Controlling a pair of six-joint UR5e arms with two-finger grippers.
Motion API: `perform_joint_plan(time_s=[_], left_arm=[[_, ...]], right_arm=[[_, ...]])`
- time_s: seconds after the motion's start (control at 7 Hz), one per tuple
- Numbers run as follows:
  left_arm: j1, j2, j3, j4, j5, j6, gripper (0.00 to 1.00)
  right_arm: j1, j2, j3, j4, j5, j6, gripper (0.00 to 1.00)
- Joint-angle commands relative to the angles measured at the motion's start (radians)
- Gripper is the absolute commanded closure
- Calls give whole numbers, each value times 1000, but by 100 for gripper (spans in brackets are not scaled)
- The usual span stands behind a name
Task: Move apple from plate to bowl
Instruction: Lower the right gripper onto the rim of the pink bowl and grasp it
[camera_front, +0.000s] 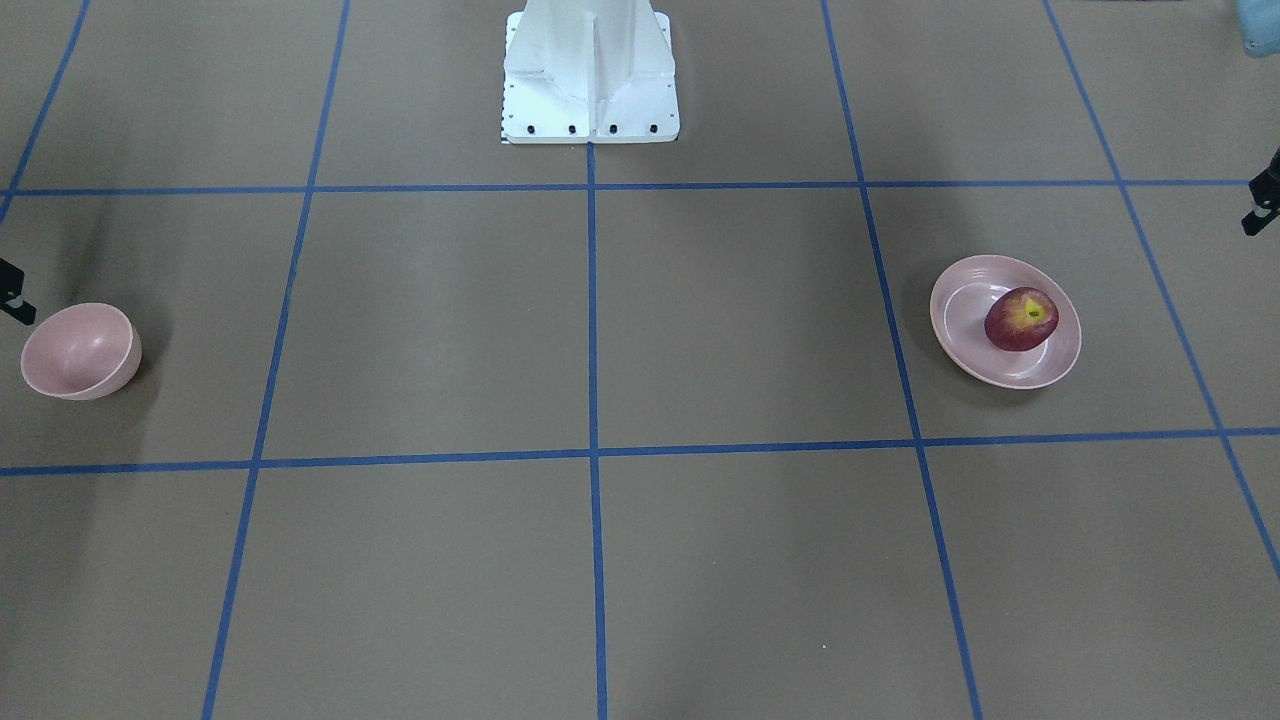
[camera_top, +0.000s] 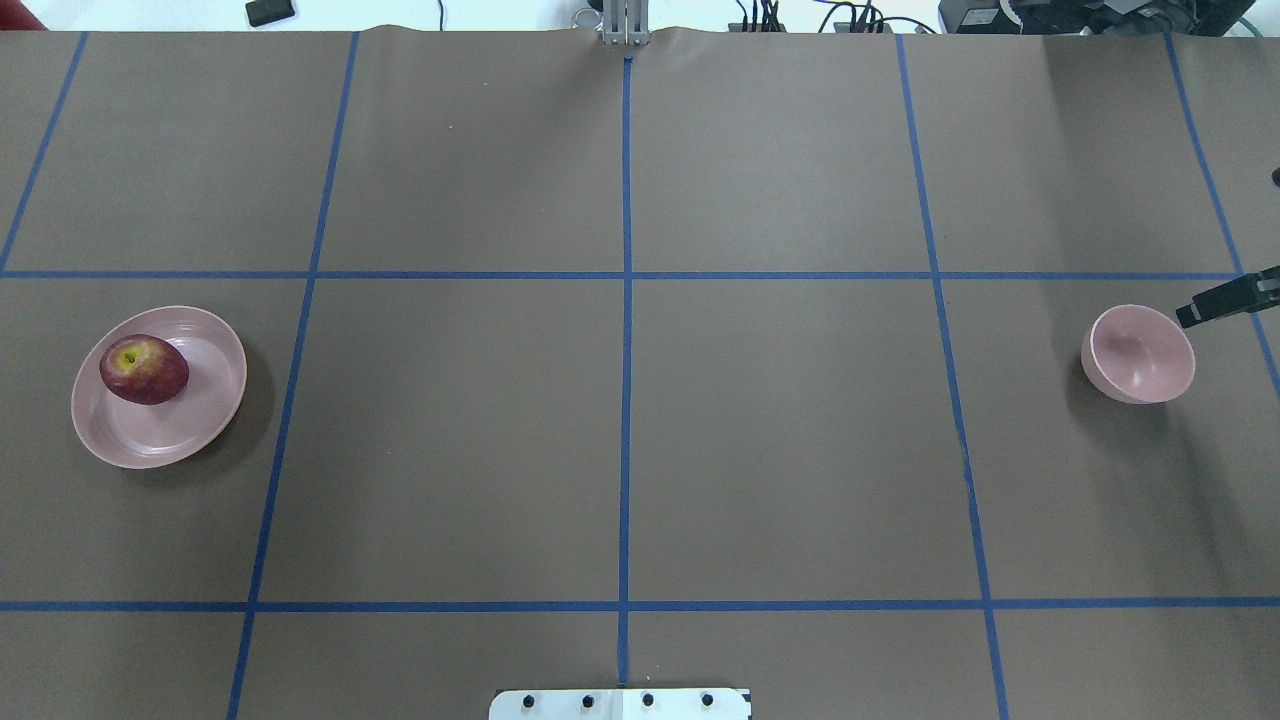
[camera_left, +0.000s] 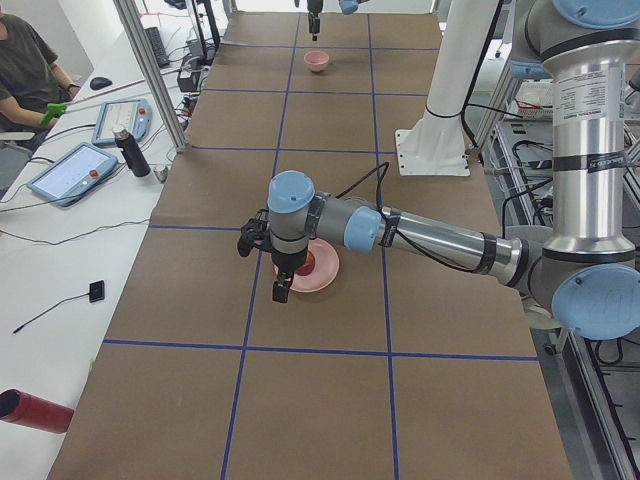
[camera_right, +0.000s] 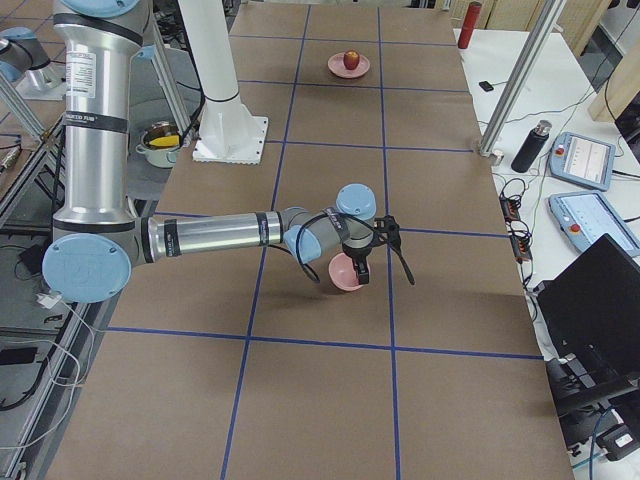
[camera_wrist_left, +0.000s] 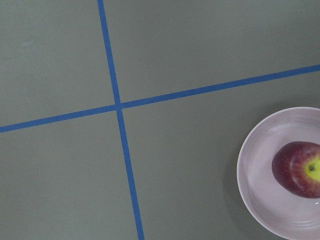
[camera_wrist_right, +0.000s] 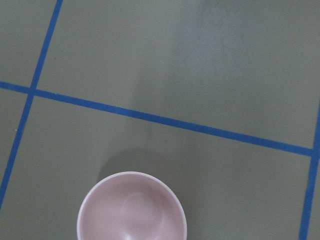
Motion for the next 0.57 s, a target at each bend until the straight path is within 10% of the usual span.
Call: perform_joint_plan(time_s=[0.0, 0.43], left_arm=[[0, 0, 9, -2, 1, 0, 2], [0, 0, 8, -2, 0, -2, 2]], right_arm=[[-53, -7, -43, 34, -17, 28, 0], [-56, 93, -221, 48, -11, 40, 1]])
